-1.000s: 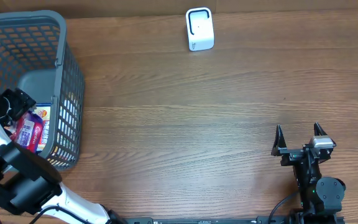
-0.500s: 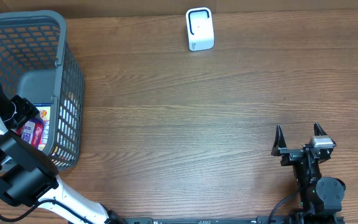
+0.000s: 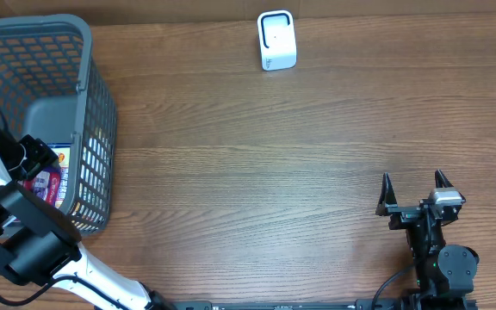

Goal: Scan the item barcode
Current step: 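Grasp the red-and-purple snack box inside the basket with the left gripper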

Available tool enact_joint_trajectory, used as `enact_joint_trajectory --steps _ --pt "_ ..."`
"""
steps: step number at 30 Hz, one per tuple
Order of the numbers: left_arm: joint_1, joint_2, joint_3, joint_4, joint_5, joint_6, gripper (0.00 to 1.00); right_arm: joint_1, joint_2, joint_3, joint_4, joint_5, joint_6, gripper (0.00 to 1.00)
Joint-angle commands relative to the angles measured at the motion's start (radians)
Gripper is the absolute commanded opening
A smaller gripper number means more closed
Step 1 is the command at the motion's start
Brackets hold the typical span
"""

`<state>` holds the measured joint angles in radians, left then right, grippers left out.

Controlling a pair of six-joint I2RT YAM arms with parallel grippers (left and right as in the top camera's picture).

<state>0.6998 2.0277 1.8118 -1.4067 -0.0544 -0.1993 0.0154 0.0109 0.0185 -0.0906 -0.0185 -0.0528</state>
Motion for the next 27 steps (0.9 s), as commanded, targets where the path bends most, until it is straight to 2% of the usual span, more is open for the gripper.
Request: enact_joint_trajectory --steps 1,5,8,9,10,11,12,13,21,27 --pt "-0.008 0.014 -0.042 -0.002 -0.004 0.013 0.7 0.002 -0.007 -0.01 0.006 0.006 -0.004 1.0" --pt "-0.009 0.014 -0.078 0.013 0.006 0.012 0.69 0.002 -0.007 -0.01 0.006 0.006 -0.004 1.0" --pt "-0.009 0.014 -0.09 0.024 0.006 0.012 0.56 0.002 -0.007 -0.01 0.006 0.006 -0.004 1.0" --pt "-0.009 0.014 -0.09 0.027 0.006 0.012 0.43 0.002 -0.007 -0.01 0.006 0.006 -0.004 1.0" --pt "-0.009 0.014 -0.09 0.027 0.006 0.012 0.36 0.002 -0.007 -0.01 0.006 0.006 -0.004 1.0" --pt "-0.009 0.014 -0.09 0.028 0.006 0.012 0.24 0.002 -0.007 -0.01 0.006 0.006 -0.004 1.0" --pt "-0.009 0.014 -0.09 0.029 0.006 0.012 0.1 0.002 -0.007 -0.01 0.006 0.006 -0.004 1.0" --pt "-0.009 0.014 -0.09 0.028 0.008 0.012 0.04 0.002 -0.007 -0.01 0.006 0.006 -0.004 1.0" --pt "-0.009 0.014 -0.019 -0.012 0.09 0.025 0.04 0.002 -0.007 -0.01 0.006 0.006 -0.004 1.0" --pt "-0.009 0.011 0.172 -0.093 0.187 0.047 0.04 0.002 -0.007 -0.01 0.006 0.006 -0.004 1.0"
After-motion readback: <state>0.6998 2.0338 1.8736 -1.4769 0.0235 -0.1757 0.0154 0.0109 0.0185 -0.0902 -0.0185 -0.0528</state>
